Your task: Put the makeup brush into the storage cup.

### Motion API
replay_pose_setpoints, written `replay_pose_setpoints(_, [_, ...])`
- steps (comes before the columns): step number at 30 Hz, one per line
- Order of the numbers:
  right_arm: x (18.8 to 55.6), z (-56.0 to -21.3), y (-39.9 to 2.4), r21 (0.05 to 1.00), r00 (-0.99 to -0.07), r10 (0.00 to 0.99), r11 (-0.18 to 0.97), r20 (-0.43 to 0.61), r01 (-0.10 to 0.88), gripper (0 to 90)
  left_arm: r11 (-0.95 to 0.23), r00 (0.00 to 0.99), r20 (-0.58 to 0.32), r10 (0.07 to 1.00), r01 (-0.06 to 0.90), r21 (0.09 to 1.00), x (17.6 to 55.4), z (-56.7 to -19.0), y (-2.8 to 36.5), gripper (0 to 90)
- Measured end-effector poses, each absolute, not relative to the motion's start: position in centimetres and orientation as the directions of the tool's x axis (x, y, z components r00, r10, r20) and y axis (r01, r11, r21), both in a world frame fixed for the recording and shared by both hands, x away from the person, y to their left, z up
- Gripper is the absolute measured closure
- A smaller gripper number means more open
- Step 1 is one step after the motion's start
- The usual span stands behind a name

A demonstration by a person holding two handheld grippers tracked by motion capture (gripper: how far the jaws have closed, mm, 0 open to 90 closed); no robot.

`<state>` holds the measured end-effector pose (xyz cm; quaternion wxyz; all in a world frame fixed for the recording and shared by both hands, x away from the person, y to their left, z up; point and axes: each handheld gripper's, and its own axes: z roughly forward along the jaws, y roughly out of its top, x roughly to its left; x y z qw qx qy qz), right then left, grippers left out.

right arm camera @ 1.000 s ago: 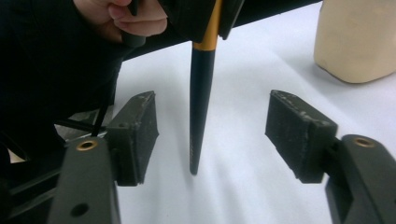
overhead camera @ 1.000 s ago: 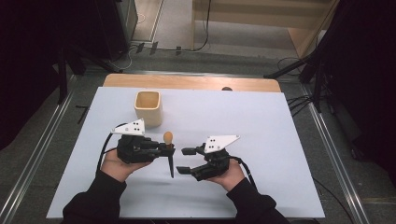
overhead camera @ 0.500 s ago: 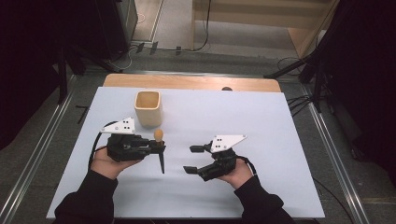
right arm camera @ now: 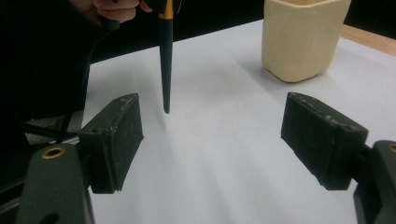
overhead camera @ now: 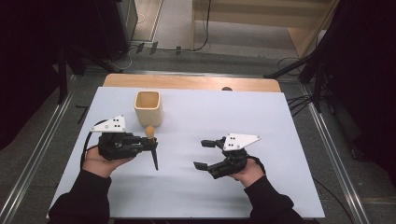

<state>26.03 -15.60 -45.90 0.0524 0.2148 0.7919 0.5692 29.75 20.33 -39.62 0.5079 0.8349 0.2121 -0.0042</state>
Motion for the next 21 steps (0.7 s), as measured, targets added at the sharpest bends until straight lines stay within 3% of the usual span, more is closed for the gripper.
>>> replay_pose_setpoints(21, [24.2,-46.1,-20.6,0.937,-0.855,0.503,0.221,0.126,0.269,20.7,-0.398,0.897,-0.234,0.375,0.384,0.833,31.0,-38.9,21.0,79.2])
